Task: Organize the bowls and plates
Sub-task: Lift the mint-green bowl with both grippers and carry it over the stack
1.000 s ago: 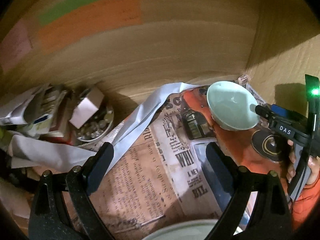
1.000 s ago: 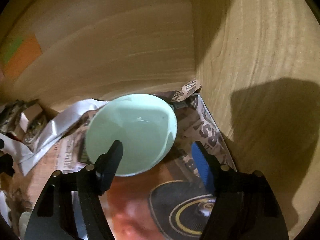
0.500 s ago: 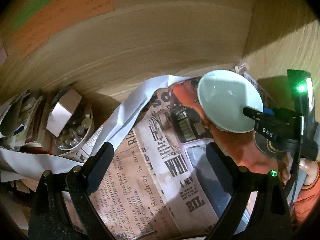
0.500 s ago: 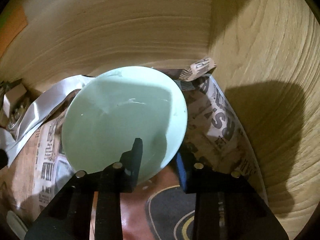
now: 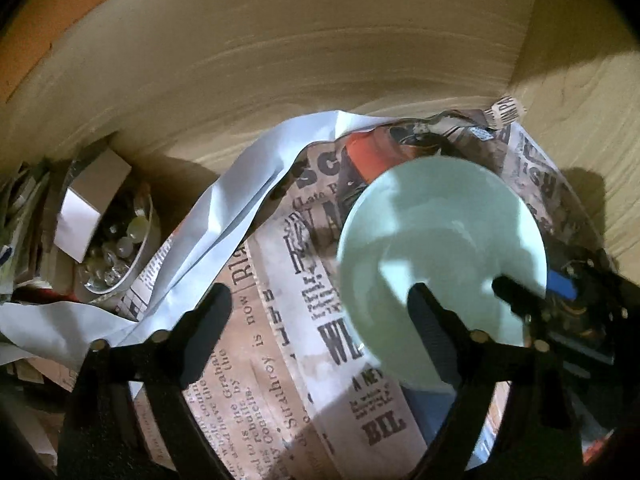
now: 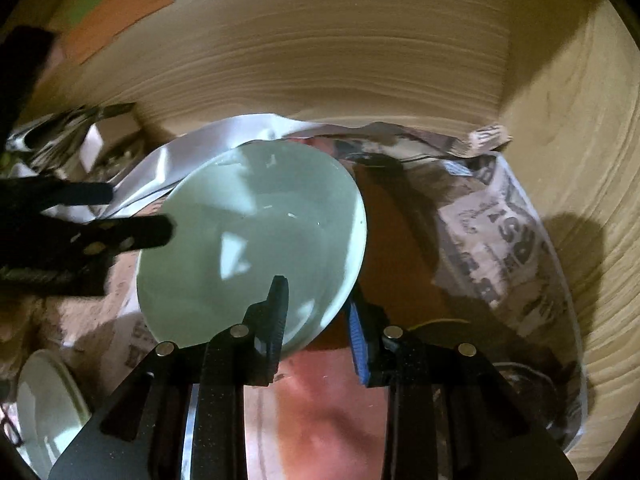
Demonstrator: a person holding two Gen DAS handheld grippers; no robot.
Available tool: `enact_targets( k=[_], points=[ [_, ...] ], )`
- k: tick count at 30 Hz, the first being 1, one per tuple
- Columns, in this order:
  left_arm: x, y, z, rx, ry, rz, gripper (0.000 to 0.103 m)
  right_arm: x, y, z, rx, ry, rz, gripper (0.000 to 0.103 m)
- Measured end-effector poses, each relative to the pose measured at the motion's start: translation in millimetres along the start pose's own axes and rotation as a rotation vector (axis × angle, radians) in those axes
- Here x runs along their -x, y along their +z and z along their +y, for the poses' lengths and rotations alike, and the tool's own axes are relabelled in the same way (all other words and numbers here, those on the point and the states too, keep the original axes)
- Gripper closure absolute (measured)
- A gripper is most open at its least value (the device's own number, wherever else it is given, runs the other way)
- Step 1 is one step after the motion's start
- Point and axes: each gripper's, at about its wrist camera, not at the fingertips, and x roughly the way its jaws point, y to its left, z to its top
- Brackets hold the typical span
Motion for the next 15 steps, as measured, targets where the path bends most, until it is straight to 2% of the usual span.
enact_targets(
  k=[6,8,12,15],
  points=[
    [-14.9,4.3,-3.9,-0.016,-0.028,0.054,0.049,-9.1,7.2,9.2,0.012,-0.04,-0.024,0.077],
    [-20.3,3.8,-4.8,-0.017,-0.035,0.065,0.055,-6.8,6.3,6.6,0.003,-0.038,-0.03,0.077],
    [-27.0,2.9,-5.4,-0.018,-0.064,0.09,0.078,-13.7,8.1,2.4,-0.025,-0.021,-0.024,0.077],
    [-28.0,2.8,-6.5,-0.02,-0.096,0.101,0.088,-12.0,6.9,4.1,-0.025,-0.006,-0.03,0.08]
  ],
)
